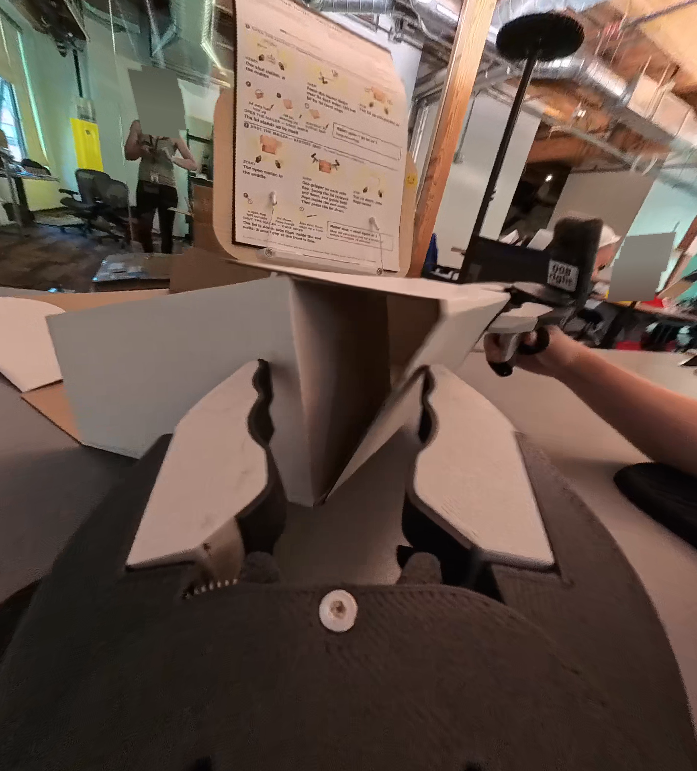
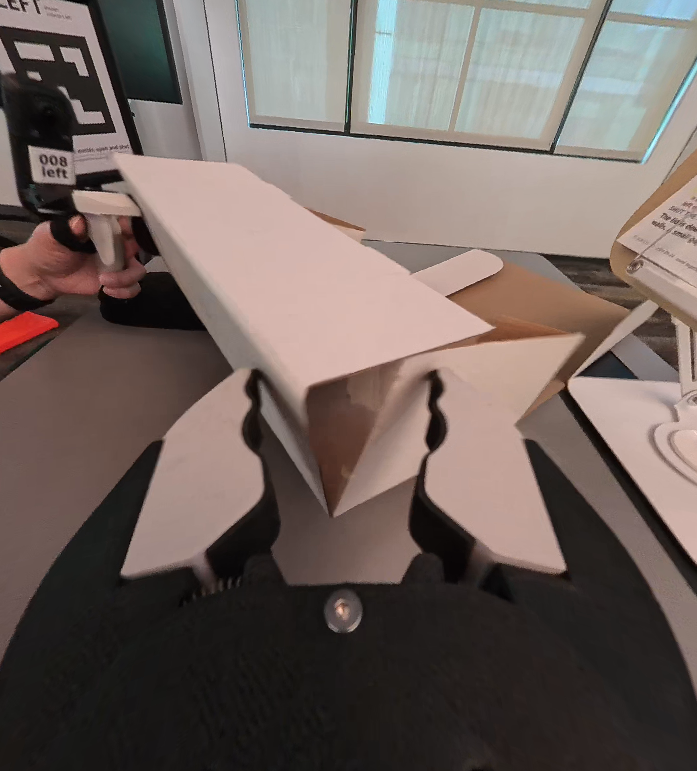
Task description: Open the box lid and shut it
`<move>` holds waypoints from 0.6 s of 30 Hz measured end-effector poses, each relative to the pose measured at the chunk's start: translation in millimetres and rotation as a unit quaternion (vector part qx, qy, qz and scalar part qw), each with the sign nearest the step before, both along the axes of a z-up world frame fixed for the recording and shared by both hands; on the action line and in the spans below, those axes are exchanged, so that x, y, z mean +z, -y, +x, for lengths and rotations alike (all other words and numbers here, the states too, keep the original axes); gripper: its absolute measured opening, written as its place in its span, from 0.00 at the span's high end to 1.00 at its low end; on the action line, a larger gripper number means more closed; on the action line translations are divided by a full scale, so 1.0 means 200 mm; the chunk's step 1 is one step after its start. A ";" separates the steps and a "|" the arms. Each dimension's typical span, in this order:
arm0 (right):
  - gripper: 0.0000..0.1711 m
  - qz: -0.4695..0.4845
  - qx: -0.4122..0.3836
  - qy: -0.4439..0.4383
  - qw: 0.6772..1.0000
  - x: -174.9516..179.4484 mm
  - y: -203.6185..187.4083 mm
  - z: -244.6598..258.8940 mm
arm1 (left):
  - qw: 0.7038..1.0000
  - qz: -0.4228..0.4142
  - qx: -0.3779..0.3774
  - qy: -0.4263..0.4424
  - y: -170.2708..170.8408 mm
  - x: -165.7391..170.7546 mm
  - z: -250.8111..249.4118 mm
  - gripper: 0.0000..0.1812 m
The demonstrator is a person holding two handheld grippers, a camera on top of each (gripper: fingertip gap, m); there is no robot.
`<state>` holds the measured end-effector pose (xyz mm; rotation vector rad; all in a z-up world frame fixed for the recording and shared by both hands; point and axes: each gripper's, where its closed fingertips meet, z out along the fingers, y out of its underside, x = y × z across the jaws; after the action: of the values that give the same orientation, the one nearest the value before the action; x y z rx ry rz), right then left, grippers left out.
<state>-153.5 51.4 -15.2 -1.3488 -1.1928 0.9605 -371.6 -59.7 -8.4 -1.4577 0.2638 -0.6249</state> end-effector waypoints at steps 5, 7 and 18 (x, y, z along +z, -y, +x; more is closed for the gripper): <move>0.65 -0.081 -0.014 -0.028 0.996 -0.03 0.01 0.03 | 0.998 -0.011 0.011 0.066 -0.01 -0.03 -0.05 0.75; 0.68 -0.102 -0.022 -0.037 0.994 -0.03 0.00 0.03 | 0.998 -0.020 0.026 0.060 -0.01 -0.06 -0.06 0.78; 0.74 -0.060 -0.098 0.059 0.992 -0.13 -0.11 0.03 | 0.991 -0.106 0.082 -0.014 -0.06 -0.24 -0.07 0.88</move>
<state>-148.5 72.5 -41.3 -1.6058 -1.0807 0.8304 -385.3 -47.4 -56.0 -1.6745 0.1004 -0.5111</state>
